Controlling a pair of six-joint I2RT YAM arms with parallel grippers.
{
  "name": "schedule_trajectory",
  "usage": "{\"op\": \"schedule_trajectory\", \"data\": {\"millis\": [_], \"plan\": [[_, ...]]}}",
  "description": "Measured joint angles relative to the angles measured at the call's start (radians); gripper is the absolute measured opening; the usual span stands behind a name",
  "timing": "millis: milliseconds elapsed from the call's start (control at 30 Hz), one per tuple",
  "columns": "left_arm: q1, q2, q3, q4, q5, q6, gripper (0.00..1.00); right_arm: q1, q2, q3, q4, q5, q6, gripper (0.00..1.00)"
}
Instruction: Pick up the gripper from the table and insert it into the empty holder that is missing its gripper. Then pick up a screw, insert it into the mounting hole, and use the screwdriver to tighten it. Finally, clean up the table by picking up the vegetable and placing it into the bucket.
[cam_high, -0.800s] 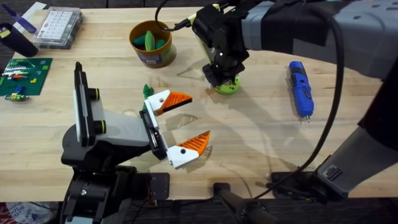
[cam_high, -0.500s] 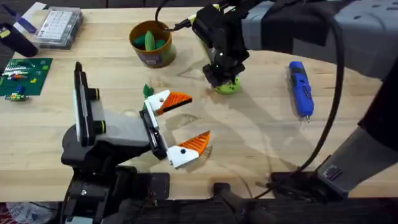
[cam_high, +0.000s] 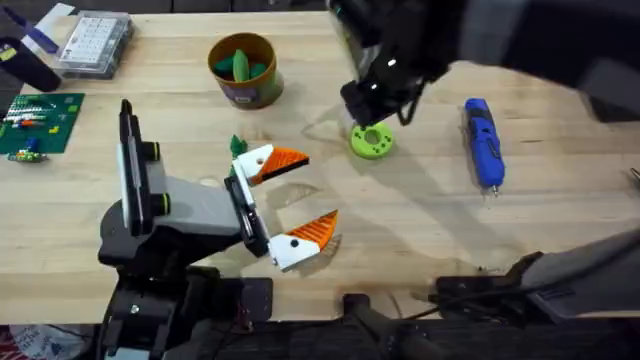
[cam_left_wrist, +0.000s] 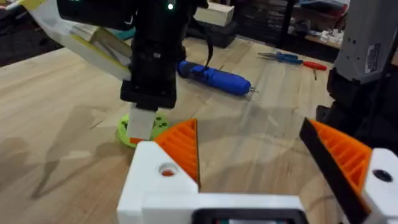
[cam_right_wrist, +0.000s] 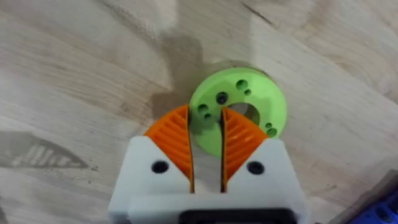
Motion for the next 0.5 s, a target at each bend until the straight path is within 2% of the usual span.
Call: {"op": "schedule_trajectory", "data": {"millis": [100, 133, 200, 233, 267, 433, 467, 500], "plan": [[0.000, 0.000, 0.000, 0.000, 0.000, 0.000, 0.987, 0.000, -0.066, 0.000, -0.014, 0.000, 0.000, 0.176], [0.000, 0.000, 0.000, 0.000, 0.000, 0.000, 0.987, 0.000, -0.084, 0.000, -0.018, 0.000, 0.000, 0.150], [0.000, 0.000, 0.000, 0.000, 0.000, 0.000, 0.987, 0.000, -0.118, 0.000, -0.028, 0.000, -0.002, 0.029], [0.000, 0.000, 0.000, 0.000, 0.000, 0.000, 0.987, 0.000, -0.133, 0.000, -0.031, 0.000, 0.001, 0.044], [0.000, 0.000, 0.000, 0.000, 0.000, 0.000, 0.987, 0.000, -0.149, 0.000, -0.034, 0.000, 0.003, 0.122], [0.000, 0.000, 0.000, 0.000, 0.000, 0.000, 0.987, 0.000, -0.249, 0.000, -0.078, 0.000, 0.000, 0.865], [0.000, 0.000, 0.000, 0.000, 0.000, 0.000, 0.987, 0.000, -0.273, 0.000, -0.091, 0.000, -0.002, 0.959], [0.000, 0.000, 0.000, 0.000, 0.000, 0.000, 0.987, 0.000, -0.294, 0.000, -0.104, 0.000, -0.004, 0.985]]}}
